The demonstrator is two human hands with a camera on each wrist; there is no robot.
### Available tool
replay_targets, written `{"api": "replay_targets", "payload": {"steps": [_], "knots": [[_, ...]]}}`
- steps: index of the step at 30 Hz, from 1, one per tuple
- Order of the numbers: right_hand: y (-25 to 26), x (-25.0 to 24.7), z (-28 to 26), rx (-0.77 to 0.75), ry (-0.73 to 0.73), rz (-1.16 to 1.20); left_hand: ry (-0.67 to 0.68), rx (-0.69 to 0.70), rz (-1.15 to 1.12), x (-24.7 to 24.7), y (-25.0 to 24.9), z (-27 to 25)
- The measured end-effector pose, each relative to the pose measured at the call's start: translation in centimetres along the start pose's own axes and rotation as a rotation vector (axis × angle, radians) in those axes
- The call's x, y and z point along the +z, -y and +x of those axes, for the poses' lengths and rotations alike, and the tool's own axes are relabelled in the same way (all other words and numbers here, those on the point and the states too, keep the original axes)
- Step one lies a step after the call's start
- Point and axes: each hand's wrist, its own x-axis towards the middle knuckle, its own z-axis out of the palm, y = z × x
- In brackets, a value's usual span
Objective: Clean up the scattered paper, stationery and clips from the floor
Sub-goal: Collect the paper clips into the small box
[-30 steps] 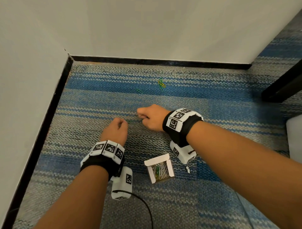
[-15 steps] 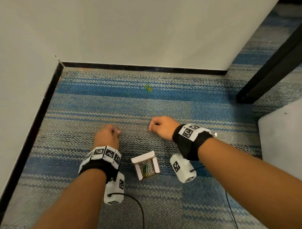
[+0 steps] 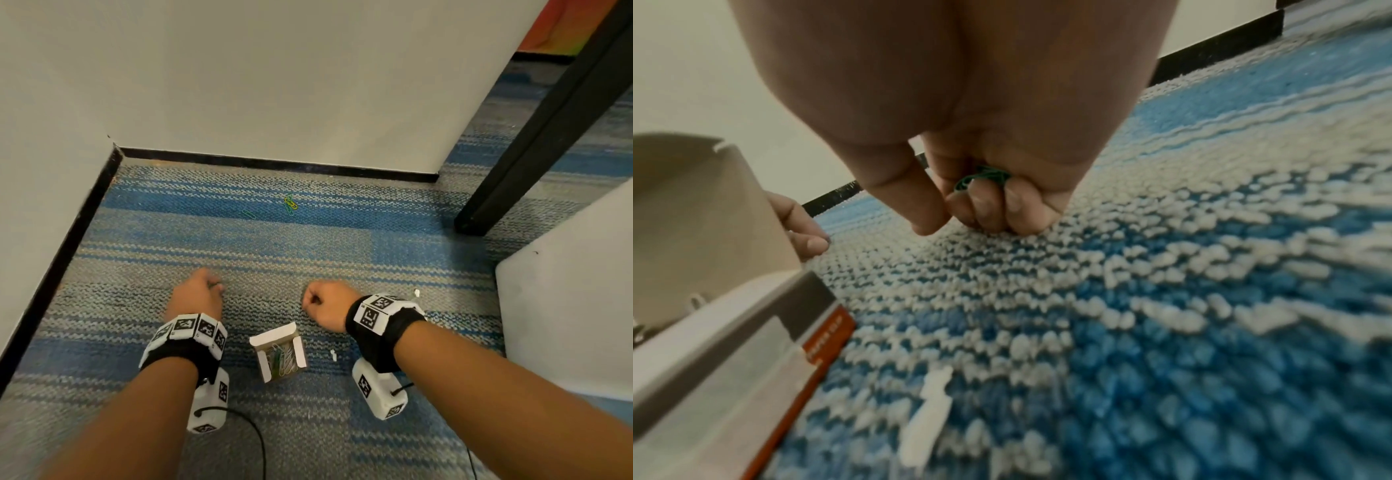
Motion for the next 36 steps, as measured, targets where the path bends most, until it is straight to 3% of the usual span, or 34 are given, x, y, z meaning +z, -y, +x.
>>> {"api": "replay_targets", "payload": {"steps": [3,7,11,14,18,23,26,30,36], "knots": [[0.2,-0.1,-0.3,0.024,0.008,0.071,-0.002,-0.017,-0.007,-0.1,0.2,-0.4],[0.4,-0.7,-1.5,0.111,0.026,0.154,-0.049,-0.082,-0.257,-1.1,0.2,-2.5],[0.6,0.0,-3.6,0.248,0.103,0.347,0.178,-0.258,-0.439,-1.1,1.7,-6.1],[1.7,0.9,-5.3,0.353,0.17,0.659,0.356,-0.258,-0.494,-0.4,2.3,-8.9],[3.3,1.3,-6.2,0.384,0.247,0.927,0.46,-0.33,-0.696,-0.1,-0.3,-12.3],[4.7,1.6,-6.3,0.426,0.246,1.089,0.45,-0.527,-1.087,-0.6,-3.2,-13.9],[4.9,1.4,-6.6,0.459,0.247,1.137,0.441,-0.593,-1.293,-1.1,-4.3,-14.2],[4.9,1.6,-6.7,0.46,0.243,1.161,0.437,-0.618,-1.401,-1.3,-4.7,-14.7],[4.6,2.3,-6.4,0.493,0.194,1.104,0.493,-0.578,-1.608,-1.9,-5.6,-15.5]]}}
